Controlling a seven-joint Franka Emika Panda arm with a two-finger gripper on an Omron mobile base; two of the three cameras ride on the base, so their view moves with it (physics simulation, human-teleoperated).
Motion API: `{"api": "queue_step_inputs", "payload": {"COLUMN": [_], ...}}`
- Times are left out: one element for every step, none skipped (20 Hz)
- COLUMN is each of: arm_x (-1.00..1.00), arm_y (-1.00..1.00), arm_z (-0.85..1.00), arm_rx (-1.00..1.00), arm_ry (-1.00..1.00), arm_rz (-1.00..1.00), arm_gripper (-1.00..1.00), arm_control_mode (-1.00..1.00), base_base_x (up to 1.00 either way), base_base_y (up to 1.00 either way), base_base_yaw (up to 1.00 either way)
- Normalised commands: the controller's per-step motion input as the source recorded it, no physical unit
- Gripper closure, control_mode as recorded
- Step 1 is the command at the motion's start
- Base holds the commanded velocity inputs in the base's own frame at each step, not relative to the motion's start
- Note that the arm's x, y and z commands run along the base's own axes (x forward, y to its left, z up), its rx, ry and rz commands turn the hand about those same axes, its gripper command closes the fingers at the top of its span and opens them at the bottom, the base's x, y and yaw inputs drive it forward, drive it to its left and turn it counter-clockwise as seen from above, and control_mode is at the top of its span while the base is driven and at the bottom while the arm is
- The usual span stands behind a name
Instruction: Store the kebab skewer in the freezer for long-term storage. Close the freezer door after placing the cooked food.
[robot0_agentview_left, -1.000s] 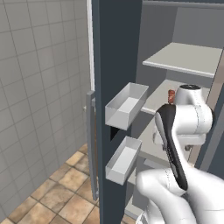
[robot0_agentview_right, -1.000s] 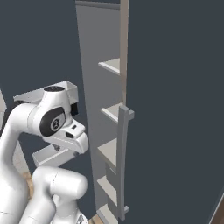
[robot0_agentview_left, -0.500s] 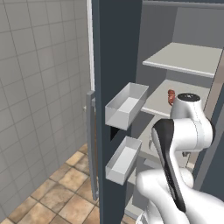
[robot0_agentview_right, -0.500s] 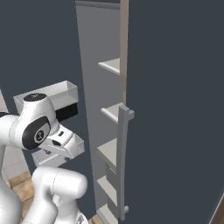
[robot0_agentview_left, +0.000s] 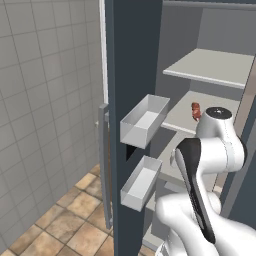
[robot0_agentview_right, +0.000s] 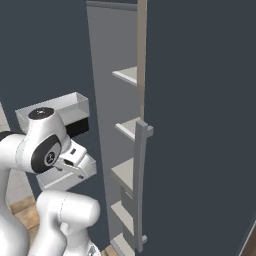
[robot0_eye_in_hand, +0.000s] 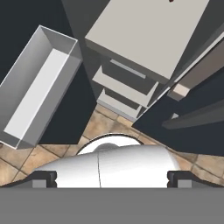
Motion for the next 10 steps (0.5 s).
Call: {"api": "queue_step_inputs", "payload": {"arm_x": [0.00,0.00,0.00,0.00,0.00,0.00,0.00,0.00,0.00,0.00], "arm_y": [0.00,0.00,0.00,0.00,0.00,0.00,0.00,0.00,0.00,0.00], "arm_z": [0.00,0.00,0.00,0.00,0.00,0.00,0.00,0.00,0.00,0.00], "arm_rx": [0.00,0.00,0.00,0.00,0.00,0.00,0.00,0.00,0.00,0.00], "arm_ry": [0.00,0.00,0.00,0.00,0.00,0.00,0.00,0.00,0.00,0.00], "arm_rz": [0.00,0.00,0.00,0.00,0.00,0.00,0.00,0.00,0.00,0.00], "arm_gripper": [-1.00,-1.00,-1.00,-1.00,-1.00,-1.00,-1.00,-1.00,-1.00,-1.00], "arm_control_mode": [-1.00,-1.00,-1.00,-1.00,-1.00,-1.00,-1.00,-1.00,-1.00,-1.00], "base_base_x": [0.00,0.00,0.00,0.00,0.00,0.00,0.00,0.00,0.00,0.00], "base_base_y": [0.00,0.00,0.00,0.00,0.00,0.00,0.00,0.00,0.00,0.00], "base_base_yaw": [0.00,0.00,0.00,0.00,0.00,0.00,0.00,0.00,0.00,0.00]}}
